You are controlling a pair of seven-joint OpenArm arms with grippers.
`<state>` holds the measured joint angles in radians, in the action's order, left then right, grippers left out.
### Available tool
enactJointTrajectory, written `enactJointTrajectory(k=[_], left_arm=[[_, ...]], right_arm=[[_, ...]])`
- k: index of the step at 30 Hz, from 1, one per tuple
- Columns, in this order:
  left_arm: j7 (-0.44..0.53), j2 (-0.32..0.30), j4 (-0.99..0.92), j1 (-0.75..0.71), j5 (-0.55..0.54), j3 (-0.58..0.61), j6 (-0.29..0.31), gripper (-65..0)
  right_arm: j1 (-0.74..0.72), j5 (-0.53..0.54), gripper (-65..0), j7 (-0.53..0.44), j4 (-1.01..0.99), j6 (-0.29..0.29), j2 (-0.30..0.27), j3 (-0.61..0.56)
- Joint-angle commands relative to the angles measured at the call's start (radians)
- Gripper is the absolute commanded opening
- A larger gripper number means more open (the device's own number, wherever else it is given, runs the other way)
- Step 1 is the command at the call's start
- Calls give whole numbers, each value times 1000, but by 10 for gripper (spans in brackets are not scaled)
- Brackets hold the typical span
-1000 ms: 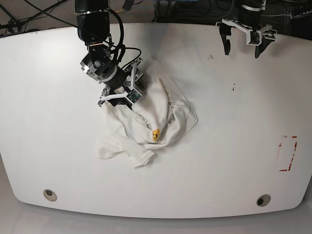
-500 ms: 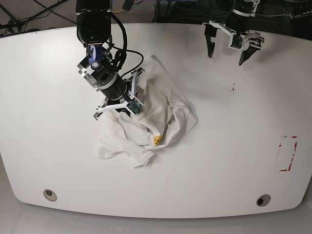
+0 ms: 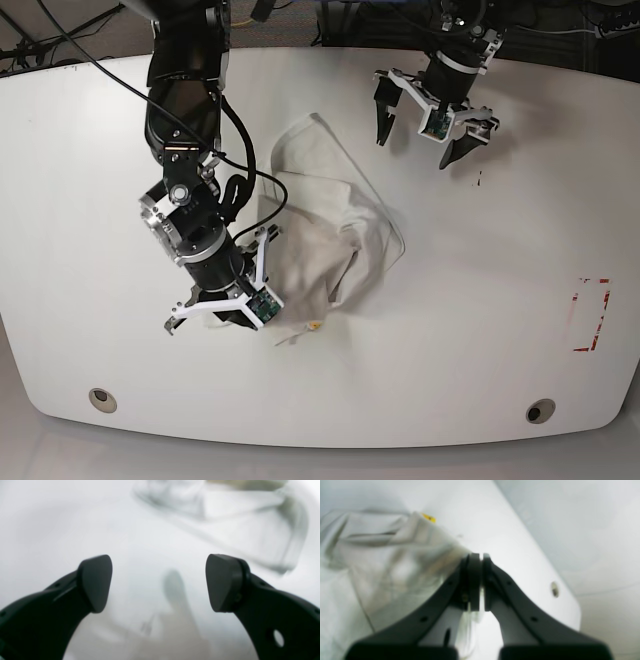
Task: Fold the T-shirt properly
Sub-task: 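Reach the left gripper to the shirt and grasp another edge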
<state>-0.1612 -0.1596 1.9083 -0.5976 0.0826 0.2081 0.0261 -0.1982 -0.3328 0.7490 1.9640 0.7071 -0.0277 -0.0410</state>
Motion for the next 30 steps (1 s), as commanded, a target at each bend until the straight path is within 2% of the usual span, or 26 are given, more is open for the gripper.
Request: enactJointTrajectory(k=[1, 6, 10, 15, 20, 23, 26, 30], left_arm=[[-13, 2, 17, 37, 3, 40, -4, -92], [-88, 2, -39, 121, 1, 155, -4, -90], [-91, 4, -106, 164, 1, 236, -4, -90], [-88, 4, -177, 209, -1, 328, -4, -90], [-88, 4, -246, 282, -1, 416, -2, -90], [-88, 9, -284, 324, 1, 456, -2, -90], [-93, 48, -344, 356, 1, 460, -2, -90], [-93, 53, -421, 410, 1, 466, -2, -97]], right_arm=[[-54, 10, -650, -3, 22, -9, 1, -1], [-91, 10, -650, -1, 19, -9, 1, -3], [-94, 2, -650, -1, 19, -9, 1, -3], [-90, -73, -650, -1, 19, -9, 2, -4], [-88, -79, -650, -1, 19, -9, 2, -4], [-88, -81, -650, -1, 19, -9, 1, -4], [-86, -81, -650, -1, 19, -9, -2, 2], [-86, -81, -650, -1, 18, -9, -27, -3]])
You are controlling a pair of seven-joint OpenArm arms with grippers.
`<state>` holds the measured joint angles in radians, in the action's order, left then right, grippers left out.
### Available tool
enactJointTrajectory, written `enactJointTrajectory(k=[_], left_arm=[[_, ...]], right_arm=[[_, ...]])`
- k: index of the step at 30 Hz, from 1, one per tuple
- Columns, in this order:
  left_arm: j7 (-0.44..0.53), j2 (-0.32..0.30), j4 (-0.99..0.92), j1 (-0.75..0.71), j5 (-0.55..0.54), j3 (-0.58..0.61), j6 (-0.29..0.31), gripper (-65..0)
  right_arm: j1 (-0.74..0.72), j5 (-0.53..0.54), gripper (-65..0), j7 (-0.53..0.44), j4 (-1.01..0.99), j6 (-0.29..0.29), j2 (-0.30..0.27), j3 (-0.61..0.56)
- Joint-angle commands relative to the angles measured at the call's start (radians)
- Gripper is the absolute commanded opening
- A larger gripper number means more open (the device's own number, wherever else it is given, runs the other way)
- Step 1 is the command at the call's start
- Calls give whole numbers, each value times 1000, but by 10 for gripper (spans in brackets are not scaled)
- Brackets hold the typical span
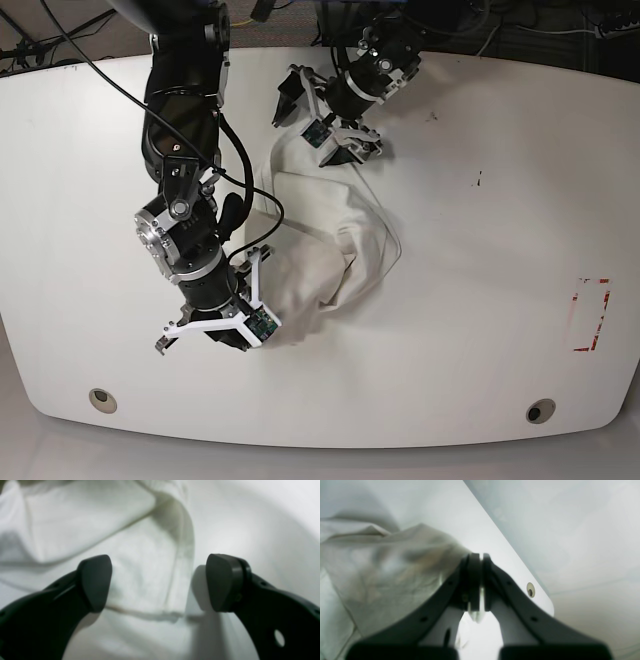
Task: Fold the T-shirt properly
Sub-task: 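Reach the left gripper to the shirt and grasp another edge, then pull both grippers apart to spread the shirt across the table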
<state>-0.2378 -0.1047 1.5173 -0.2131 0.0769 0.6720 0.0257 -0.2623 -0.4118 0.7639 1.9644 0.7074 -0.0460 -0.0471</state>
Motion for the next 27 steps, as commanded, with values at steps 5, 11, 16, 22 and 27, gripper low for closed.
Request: enactJointTrajectory(k=[5, 11, 16, 22, 27], left_arm=[[-21, -2, -76, 60, 7, -5, -5, -338], [-114, -3, -91, 88, 4, -110, -4, -650], [-120, -34, -5, 56, 4, -281, -4, -650], [-134, -77, 142, 37, 2, -501, -4, -650], [-209, -125, 233, 65, -1, -624, -2, -650]], right_arm=[[-22, -2, -650, -16, 17, -9, -12, 10], [-30, -3, -650, -16, 2, -9, -28, 13], [-67, -3, -650, -16, 2, -9, -9, 62], [-145, -3, -650, -16, -29, -9, -10, 63], [-237, -2, -650, -16, -99, -9, -32, 65]])
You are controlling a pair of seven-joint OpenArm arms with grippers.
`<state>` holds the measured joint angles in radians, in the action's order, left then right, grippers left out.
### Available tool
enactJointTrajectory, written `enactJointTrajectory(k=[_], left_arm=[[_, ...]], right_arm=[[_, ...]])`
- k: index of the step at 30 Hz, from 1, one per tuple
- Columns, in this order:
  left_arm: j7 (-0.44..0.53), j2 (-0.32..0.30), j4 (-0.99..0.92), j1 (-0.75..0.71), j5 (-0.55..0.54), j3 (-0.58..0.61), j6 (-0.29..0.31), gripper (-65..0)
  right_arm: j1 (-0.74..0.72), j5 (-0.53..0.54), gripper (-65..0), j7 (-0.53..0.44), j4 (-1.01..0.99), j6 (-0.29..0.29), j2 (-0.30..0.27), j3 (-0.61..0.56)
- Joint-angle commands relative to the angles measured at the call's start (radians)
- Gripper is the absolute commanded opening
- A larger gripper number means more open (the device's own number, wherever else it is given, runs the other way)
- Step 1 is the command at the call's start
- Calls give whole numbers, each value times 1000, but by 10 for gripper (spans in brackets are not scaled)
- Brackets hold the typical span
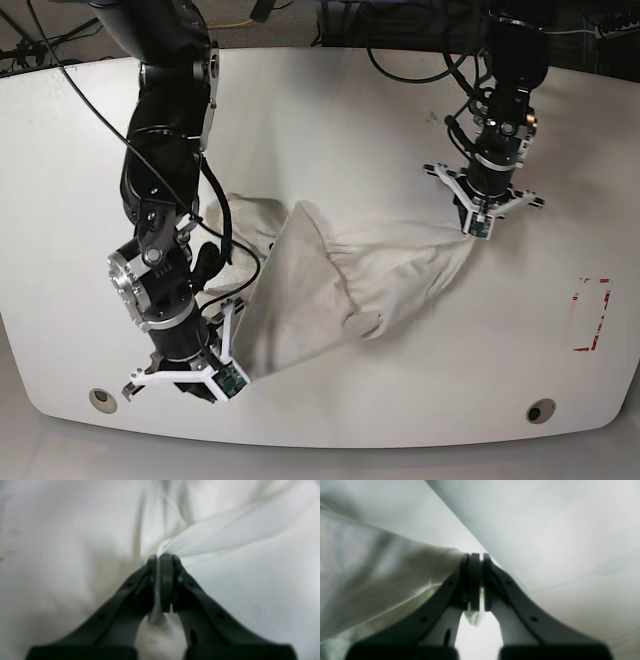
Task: Fold the T-shirt properly
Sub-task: 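Pull both grippers apart to spread the shirt across the table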
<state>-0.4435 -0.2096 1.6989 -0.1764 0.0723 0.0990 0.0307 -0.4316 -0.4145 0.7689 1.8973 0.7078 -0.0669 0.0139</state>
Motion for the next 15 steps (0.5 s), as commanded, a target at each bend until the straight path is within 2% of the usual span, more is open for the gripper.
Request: enactJointTrajectory(k=[1, 3, 6, 10, 13, 15], left_arm=[[-5, -24, 71, 44, 4, -72, -7, -650], [-5, -26, 105, 68, 5, -114, 16, -650], [-13, -26, 122, 117, 11, -210, 88, -650], [-163, -24, 134, 265, 10, -301, 173, -650], [-229, -24, 168, 352, 11, -370, 251, -650], [-266, -24, 186, 395, 11, -390, 272, -650]], right_arm=[[-86, 1, -650, -21, -49, -10, -11, 4], [-121, 1, -650, -21, -75, -10, -12, 4], [-183, 6, -650, -21, -126, -10, -34, 4], [-278, 7, -650, -24, -203, -10, -46, 4], [-333, 10, -650, -24, -221, -10, -73, 4], [-365, 10, -650, -24, -224, -10, -81, 4]])
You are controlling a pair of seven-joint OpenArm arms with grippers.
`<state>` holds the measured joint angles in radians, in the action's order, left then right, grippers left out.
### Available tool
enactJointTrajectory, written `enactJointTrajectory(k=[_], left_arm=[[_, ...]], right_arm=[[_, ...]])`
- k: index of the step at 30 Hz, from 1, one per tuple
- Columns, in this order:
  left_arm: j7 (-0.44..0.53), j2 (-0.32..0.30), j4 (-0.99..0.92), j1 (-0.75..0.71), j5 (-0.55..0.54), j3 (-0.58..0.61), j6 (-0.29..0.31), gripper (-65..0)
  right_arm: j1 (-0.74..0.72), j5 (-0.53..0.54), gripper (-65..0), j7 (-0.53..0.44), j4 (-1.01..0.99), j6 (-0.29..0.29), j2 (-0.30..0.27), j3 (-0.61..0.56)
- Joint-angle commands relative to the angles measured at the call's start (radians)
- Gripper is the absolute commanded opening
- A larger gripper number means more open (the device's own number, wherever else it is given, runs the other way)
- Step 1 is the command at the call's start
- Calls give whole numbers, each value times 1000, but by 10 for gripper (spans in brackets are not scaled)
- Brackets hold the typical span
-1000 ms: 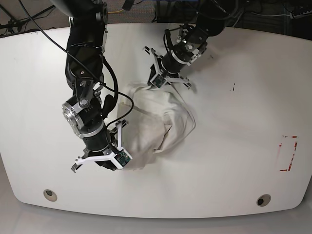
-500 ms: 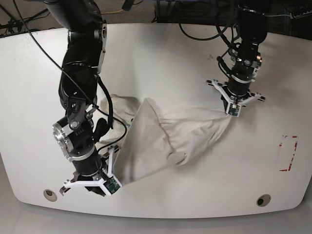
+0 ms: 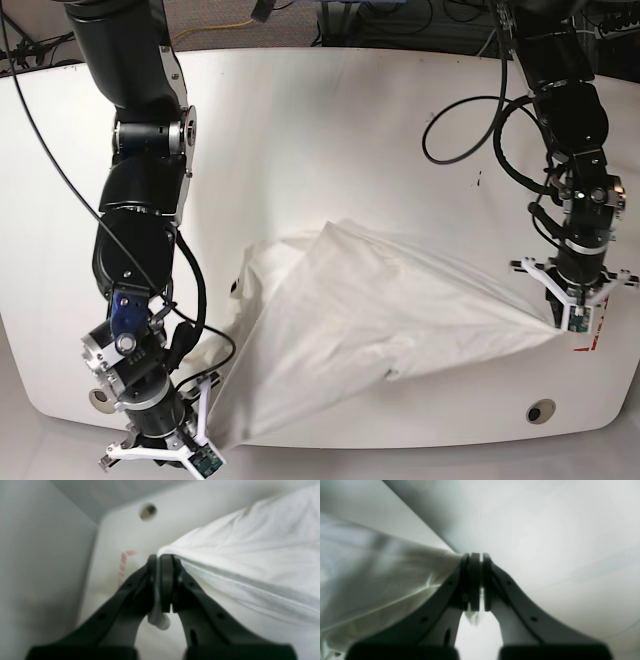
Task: Fold the T-shirt properly
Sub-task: 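Pull both grippers apart to spread the shirt across the table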
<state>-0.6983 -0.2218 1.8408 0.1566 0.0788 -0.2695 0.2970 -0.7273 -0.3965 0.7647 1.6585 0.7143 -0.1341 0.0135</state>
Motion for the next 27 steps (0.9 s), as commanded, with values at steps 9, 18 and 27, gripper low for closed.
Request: enactJointTrajectory(k=[9, 18, 27], left_arm=[[-182, -90, 53, 320, 3, -47, 55, -650], [-229, -97, 53, 306, 5, -132, 127, -650], [-222, -81, 87, 33, -3, -162, 135, -650]], right_arm=[[-200, -8, -650, -20, -40, -16, -55, 19], [-107, -8, -650, -15, -7, -16, -63, 128], [248, -8, -650, -15, 194, -16, -37, 133]])
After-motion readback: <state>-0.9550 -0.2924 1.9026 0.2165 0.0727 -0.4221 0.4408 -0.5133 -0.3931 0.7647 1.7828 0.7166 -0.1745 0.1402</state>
